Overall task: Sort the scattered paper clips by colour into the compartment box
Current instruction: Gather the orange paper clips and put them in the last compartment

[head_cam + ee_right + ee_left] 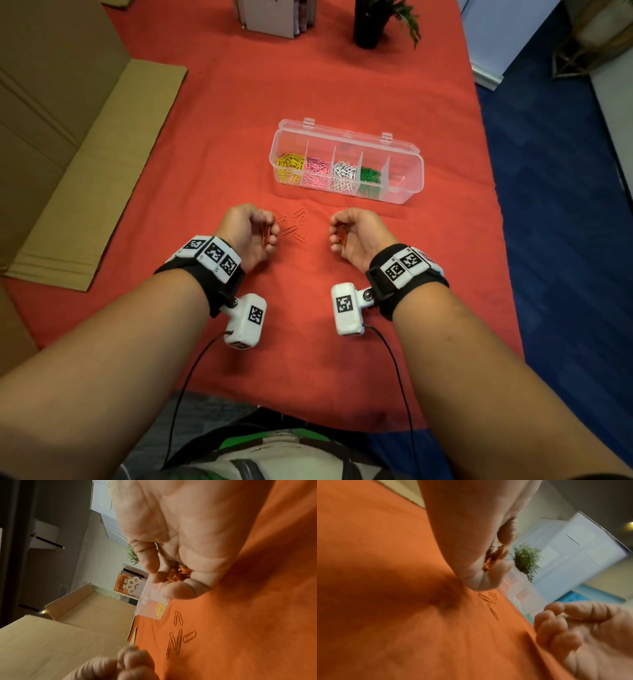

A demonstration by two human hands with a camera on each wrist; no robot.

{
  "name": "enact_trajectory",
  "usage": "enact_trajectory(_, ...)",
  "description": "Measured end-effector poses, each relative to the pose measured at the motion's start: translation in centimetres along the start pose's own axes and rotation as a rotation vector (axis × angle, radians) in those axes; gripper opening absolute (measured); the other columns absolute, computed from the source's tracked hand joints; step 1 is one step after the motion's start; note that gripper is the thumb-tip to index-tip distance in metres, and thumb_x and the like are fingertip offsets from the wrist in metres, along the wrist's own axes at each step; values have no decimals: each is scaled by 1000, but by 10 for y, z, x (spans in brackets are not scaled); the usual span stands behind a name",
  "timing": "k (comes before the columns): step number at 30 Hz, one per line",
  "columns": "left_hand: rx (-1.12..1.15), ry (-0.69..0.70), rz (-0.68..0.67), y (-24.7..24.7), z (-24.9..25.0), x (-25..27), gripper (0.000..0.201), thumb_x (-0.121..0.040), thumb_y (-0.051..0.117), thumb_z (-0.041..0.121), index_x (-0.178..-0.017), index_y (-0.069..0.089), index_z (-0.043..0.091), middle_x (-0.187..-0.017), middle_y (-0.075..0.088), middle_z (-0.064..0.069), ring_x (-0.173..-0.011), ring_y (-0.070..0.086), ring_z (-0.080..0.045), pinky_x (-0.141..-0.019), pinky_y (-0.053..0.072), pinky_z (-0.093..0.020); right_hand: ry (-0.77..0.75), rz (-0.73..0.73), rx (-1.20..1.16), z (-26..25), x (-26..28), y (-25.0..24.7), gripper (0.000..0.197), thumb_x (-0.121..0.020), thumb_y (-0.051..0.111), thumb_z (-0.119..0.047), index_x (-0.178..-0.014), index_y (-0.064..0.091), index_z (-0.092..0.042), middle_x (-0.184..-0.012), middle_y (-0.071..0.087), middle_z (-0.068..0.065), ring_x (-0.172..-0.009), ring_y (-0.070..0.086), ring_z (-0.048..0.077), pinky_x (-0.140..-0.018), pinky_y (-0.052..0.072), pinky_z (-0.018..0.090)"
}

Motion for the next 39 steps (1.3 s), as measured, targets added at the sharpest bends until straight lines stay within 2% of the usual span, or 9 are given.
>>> enact_trajectory(4, -25, 18, 2, 0, 5, 0, 16, -73, 38, 18, -63, 50, 16, -52, 47, 1, -39, 40, -10, -42, 31, -13, -98, 95, 569, -2, -12, 8, 20, -84, 52, -8, -70, 52, -21, -66, 49, -4, -52, 39, 9, -45, 33, 20)
enact_trajectory(7, -430, 196, 213, -18, 20, -14, 28, -86, 50, 32, -62, 55, 20, -55, 42, 1, -41, 38, -12, -42, 32, -19, -275, 152, 1009, -12, -21, 24, 16, -80, 53, -9, -71, 56, -22, -84, 62, -1, -72, 55, 14, -70, 45, 24)
enact_trajectory(9, -719, 370, 356, -23, 36, -13, 20, -80, 64, 36, -68, 64, 20, -64, 57, 0, -59, 53, -17, -59, 46, -28, -356, 198, 1185, -18, -24, 33, 17, -79, 53, -12, -89, 62, -23, -100, 59, 6, -86, 59, 22, -80, 45, 25)
enact_trajectory(15, -1253, 580, 387, -5, 41, -12, 28, -83, 62, 29, -109, 68, 21, -106, 72, -2, -101, 65, -20, -79, 44, -22, -557, 184, 1445, -23, -30, 57, 37, -79, 53, -8, -113, 58, -21, -112, 44, 14, -100, 55, 34, -84, 46, 33)
enact_trajectory(23, -1417, 578, 385, 1, 36, -15, 23, -89, 51, 25, -100, 63, 8, -108, 61, -20, -101, 57, -38, -83, 45, -40, -522, 191, 1527, -15, -35, 47, 21, -88, 53, -16, -106, 50, -6, -113, 43, 16, -98, 57, 37, -85, 50, 42)
enact_trajectory(28, -1041, 399, 313, -10, 35, -20, 19, -90, 42, 15, -89, 59, 5, -95, 64, -19, -93, 57, -36, -79, 43, -36, -484, 162, 1352, -22, -30, 37, 7, -86, 53, -12, -92, 55, -9, -100, 59, 11, -92, 57, 28, -79, 43, 31)
enact_trajectory(32, -279, 86, 105, -8, 14, -13, 17, -76, 35, 12, -61, 43, 18, -44, 47, 4, -39, 39, -16, -43, 27, -15, -322, 146, 857, -18, -28, 17, 14, -88, 51, -6, -84, 55, -19, -67, 48, -7, -60, 45, 8, -56, 36, 21)
enact_trajectory(36, 51, 15, -83, 6, 9, -2, 14, -54, 37, 21, -61, 47, 15, -53, 55, -2, -43, 46, -14, -45, 40, -14, -85, 78, 238, -5, -19, 9, 22, -90, 42, -8, -71, 50, -16, -63, 42, -1, -52, 36, 10, -42, 27, 19)
enact_trajectory(39, 108, 5, -47, 5, 10, -8, 18, -75, 42, 25, -60, 47, 17, -51, 53, 2, -41, 46, -10, -41, 40, -13, 16, 82, 91, 2, -15, 6, 27, -93, 40, -17, -67, 45, -16, -62, 38, -2, -50, 34, 10, -38, 26, 17)
Point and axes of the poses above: each hand's wrist, its own x-axis away from the middle knuckle, its own y-axis out of the palm, z = x × y, the point moved 8 cm from there along -x, towards the middle knuckle
